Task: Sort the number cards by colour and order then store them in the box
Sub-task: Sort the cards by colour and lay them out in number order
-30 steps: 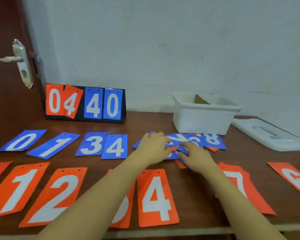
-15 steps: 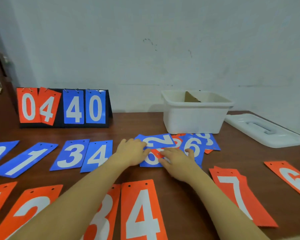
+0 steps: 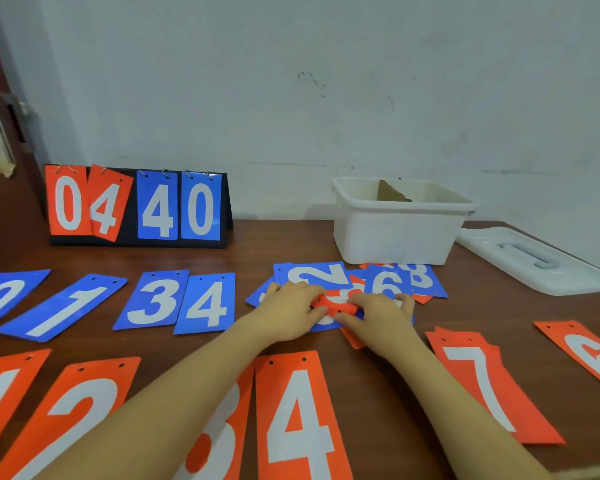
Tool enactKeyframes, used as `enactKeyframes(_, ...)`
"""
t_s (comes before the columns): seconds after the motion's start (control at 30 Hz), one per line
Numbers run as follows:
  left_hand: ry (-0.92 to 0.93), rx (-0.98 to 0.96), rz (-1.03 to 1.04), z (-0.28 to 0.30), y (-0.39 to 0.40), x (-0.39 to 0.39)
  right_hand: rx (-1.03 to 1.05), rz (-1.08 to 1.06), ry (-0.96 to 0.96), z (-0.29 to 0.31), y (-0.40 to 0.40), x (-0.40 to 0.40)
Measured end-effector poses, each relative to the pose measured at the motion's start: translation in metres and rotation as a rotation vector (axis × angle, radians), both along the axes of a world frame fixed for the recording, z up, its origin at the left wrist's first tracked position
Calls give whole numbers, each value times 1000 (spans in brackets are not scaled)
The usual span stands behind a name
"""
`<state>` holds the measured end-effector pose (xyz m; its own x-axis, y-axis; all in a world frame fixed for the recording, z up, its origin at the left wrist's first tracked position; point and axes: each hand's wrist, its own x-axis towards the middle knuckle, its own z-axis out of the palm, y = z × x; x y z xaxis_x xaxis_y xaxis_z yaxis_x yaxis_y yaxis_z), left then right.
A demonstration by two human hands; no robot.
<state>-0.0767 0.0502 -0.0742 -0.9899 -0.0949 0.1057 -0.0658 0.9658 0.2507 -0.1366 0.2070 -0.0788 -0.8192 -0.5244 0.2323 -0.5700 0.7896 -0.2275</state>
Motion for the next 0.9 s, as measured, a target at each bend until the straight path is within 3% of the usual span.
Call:
enactKeyframes(0.17, 312, 253, -35, 11, 1, 4, -359, 34, 54, 12, 3, -1)
enactKeyframes(0.27, 476, 480, -68, 27, -1, 10, -660, 142, -41, 19, 4, -1)
enactKeyframes(0.37, 527, 689, -94, 43, 4, 14, -876, 209, -146, 32, 7, 8)
enactKeyframes(0.5, 607, 863, -107, 51, 17, 20, -954, 288, -226, 40, 17, 16)
enactKeyframes(0.63, 610, 992, -103, 50, 28, 29, -1102, 194, -360, 31, 24, 20)
enactKeyframes(0.8, 663, 898, -13, 39, 27, 36, -1015, 120, -310, 20, 27, 26)
enactKeyframes(0.87, 718, 855, 91, 35, 20, 37, -756, 48, -259, 16, 32, 25)
enactKeyframes(0.9, 729, 847, 136, 33, 16, 38, -500, 20, -210, 14, 35, 24)
